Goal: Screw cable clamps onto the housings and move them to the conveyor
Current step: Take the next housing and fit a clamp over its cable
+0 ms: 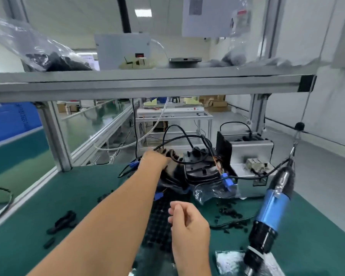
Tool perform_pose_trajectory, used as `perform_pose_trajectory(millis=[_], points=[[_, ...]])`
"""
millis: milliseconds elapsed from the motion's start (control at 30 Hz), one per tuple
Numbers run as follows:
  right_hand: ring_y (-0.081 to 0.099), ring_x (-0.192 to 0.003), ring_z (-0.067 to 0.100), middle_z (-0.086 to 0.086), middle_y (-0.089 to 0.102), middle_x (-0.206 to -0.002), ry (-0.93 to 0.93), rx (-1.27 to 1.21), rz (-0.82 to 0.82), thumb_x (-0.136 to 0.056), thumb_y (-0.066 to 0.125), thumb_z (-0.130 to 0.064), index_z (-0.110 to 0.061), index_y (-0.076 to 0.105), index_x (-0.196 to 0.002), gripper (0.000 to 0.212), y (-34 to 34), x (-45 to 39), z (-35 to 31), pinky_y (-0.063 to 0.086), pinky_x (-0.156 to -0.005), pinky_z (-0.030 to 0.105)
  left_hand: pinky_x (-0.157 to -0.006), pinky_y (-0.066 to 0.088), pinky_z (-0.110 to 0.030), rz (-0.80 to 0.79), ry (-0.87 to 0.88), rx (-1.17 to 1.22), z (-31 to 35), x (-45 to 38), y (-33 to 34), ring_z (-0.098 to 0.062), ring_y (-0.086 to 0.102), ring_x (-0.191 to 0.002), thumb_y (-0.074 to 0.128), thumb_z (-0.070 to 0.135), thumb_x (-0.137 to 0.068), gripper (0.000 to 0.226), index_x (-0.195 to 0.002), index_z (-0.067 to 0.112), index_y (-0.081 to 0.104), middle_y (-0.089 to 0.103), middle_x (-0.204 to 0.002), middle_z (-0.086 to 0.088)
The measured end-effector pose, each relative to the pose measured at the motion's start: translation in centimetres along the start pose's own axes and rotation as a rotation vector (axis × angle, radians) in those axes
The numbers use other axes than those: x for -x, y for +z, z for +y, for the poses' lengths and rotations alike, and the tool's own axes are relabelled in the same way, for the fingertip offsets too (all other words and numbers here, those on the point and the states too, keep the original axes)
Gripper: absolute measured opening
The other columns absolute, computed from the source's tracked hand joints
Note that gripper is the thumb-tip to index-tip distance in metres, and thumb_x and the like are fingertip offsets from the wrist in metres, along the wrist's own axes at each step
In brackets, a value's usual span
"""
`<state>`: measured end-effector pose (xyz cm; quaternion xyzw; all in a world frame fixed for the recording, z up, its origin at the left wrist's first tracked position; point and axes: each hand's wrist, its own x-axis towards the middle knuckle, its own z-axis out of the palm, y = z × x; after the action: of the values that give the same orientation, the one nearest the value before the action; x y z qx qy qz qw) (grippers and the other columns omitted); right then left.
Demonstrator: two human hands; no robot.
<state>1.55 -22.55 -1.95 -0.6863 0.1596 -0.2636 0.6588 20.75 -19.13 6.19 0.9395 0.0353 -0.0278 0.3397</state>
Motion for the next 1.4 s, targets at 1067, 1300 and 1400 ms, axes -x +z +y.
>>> perform_pose_trajectory(millis=[1067, 1300, 1400], points=[[0.048, -0.046, 0.012, 0.004, 0.066, -0.056, 0.339, -0.144, -0.296, -0.101, 0.040, -0.040, -0.006, 0.067, -0.094, 0.045, -1.1, 3.6, -4.2, 0.038, -0.037, 0.018, -0.086, 0.055, -0.049, -0.247, -0.137, 1.151, -19.7, 22.8, -6.7, -0.039, 0.070, -0.092, 0.071, 0.027, -0.080, 0.041, -0.110, -0.002, 0.067, 0.072, -0.102, -0.021], [0.047, -0.046, 0.007, -0.002, 0.065, -0.061, 0.189, 0.026, -0.314, -0.099, 0.047, -0.037, -0.017, 0.072, -0.095, 0.032, -4.4, 4.9, -5.1, 0.035, -0.044, 0.020, -0.067, 0.059, -0.035, -0.274, -0.118, 1.083, -19.5, 25.2, -6.5, -0.033, 0.072, -0.086, 0.065, 0.025, -0.090, 0.033, -0.108, -0.002, 0.065, 0.074, -0.095, -0.018], [0.047, -0.051, 0.008, -0.004, 0.066, -0.066, -0.082, 0.211, -0.407, -0.097, 0.052, -0.026, -0.028, 0.072, -0.096, 0.020, -5.0, 5.4, -6.0, 0.037, -0.046, 0.017, -0.061, 0.058, -0.031, -0.266, -0.140, 1.007, -19.9, 26.4, -6.6, -0.030, 0.074, -0.079, 0.068, 0.029, -0.088, 0.035, -0.104, -0.002, 0.064, 0.075, -0.089, -0.017]])
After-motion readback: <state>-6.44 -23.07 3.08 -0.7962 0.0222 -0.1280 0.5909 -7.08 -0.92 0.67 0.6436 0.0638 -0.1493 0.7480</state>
